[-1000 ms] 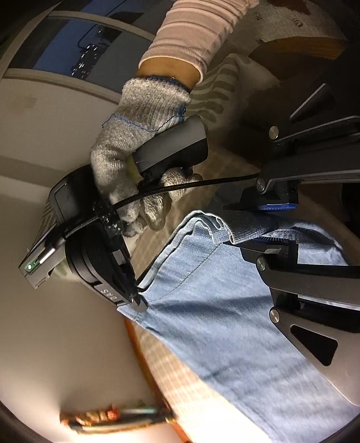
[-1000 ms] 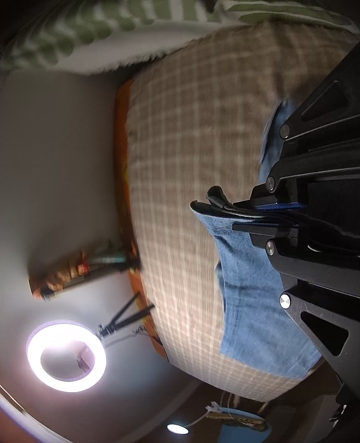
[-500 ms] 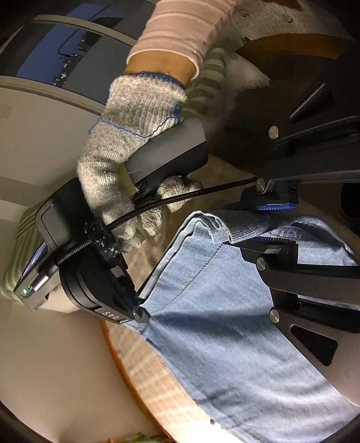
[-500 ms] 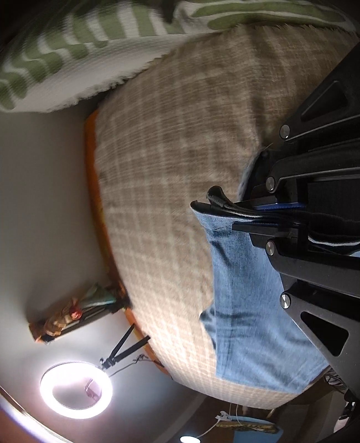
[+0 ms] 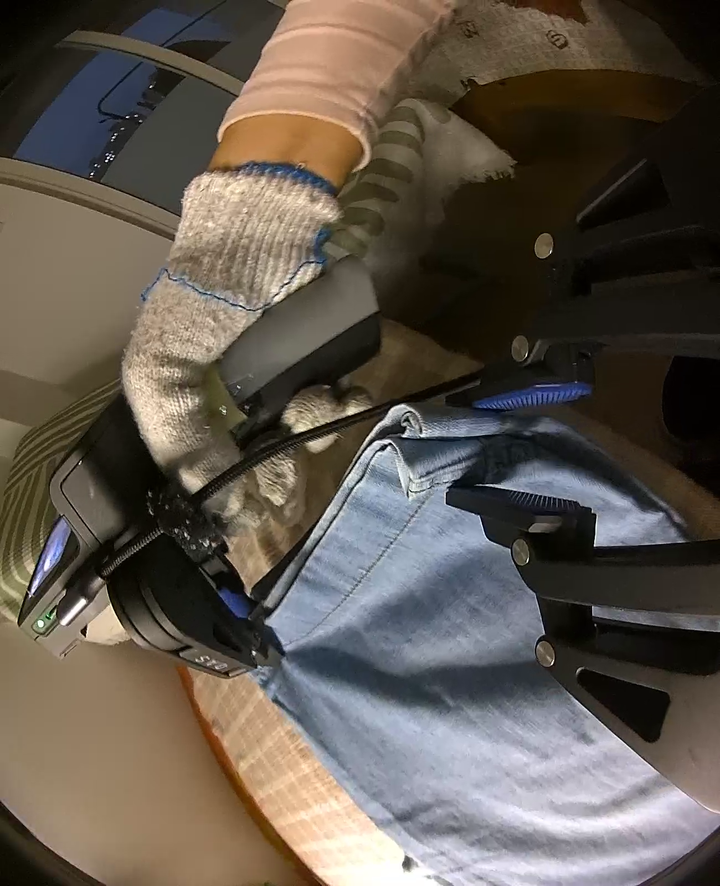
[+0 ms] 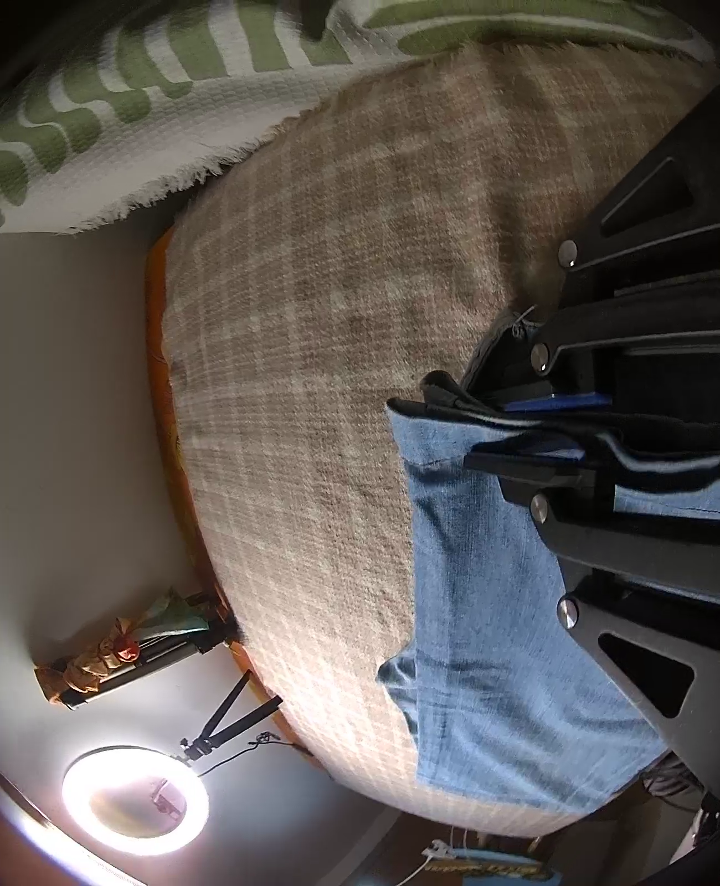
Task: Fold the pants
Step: 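Open both tools and release the folded jeans, then move both open tools to the folded edge of the jeans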
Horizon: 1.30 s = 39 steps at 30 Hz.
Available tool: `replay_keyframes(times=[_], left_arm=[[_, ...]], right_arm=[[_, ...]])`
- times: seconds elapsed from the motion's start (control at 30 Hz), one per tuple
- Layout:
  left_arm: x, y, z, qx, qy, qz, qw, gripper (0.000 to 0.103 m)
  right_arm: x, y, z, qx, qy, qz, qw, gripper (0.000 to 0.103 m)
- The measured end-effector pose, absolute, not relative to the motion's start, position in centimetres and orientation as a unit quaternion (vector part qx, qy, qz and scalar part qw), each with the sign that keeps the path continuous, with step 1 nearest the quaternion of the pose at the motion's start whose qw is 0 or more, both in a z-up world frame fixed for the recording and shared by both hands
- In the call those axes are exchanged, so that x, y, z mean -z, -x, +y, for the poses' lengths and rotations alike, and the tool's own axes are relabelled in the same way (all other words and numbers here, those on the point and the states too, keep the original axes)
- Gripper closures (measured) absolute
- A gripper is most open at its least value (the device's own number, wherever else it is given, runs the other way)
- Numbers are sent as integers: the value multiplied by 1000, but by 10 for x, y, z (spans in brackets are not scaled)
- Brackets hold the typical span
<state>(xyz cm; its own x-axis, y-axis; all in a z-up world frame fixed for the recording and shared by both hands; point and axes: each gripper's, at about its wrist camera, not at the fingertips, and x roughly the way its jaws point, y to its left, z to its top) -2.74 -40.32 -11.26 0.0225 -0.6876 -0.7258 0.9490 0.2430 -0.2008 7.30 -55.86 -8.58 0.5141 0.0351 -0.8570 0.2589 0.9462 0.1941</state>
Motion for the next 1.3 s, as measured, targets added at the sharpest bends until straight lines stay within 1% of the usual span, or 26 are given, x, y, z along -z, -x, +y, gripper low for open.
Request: replay_keyframes(times=[0.03, 0.1, 0.13, 0.17, 0.33, 0.5, 0.6, 0.73, 0.93, 1.2, 1.3], left_arm=[[113, 27, -401, 591, -173, 377, 692, 76], [109, 26, -395, 593, -167, 380, 690, 76], [105, 26, -391, 592, -167, 376, 693, 76], [103, 27, -388, 592, -166, 373, 695, 76], [81, 13, -354, 576, -136, 366, 718, 76], [59, -8, -301, 533, -110, 355, 760, 76], [54, -26, -256, 487, -97, 354, 792, 72], [63, -52, -191, 416, -71, 374, 826, 72], [101, -82, -107, 283, -63, 410, 865, 72], [147, -85, -84, 210, -86, 433, 872, 72], [156, -84, -80, 197, -92, 432, 875, 69]], right_arm=[[83, -72, -558, 71, -143, 486, 859, 82], [75, -69, -559, 89, -129, 481, 863, 78], [70, -66, -561, 95, -129, 477, 864, 71], [66, -64, -562, 96, -133, 472, 866, 69], [44, -49, -544, 83, -119, 448, 882, 69], [40, -40, -508, 48, -119, 435, 891, 67], [43, -40, -480, 22, -117, 432, 894, 66], [45, -45, -444, -17, -115, 430, 895, 66], [53, -63, -376, -79, -95, 436, 892, 66], [75, -96, -284, -158, -64, 458, 872, 66], [88, -108, -258, -176, -55, 472, 862, 66]])
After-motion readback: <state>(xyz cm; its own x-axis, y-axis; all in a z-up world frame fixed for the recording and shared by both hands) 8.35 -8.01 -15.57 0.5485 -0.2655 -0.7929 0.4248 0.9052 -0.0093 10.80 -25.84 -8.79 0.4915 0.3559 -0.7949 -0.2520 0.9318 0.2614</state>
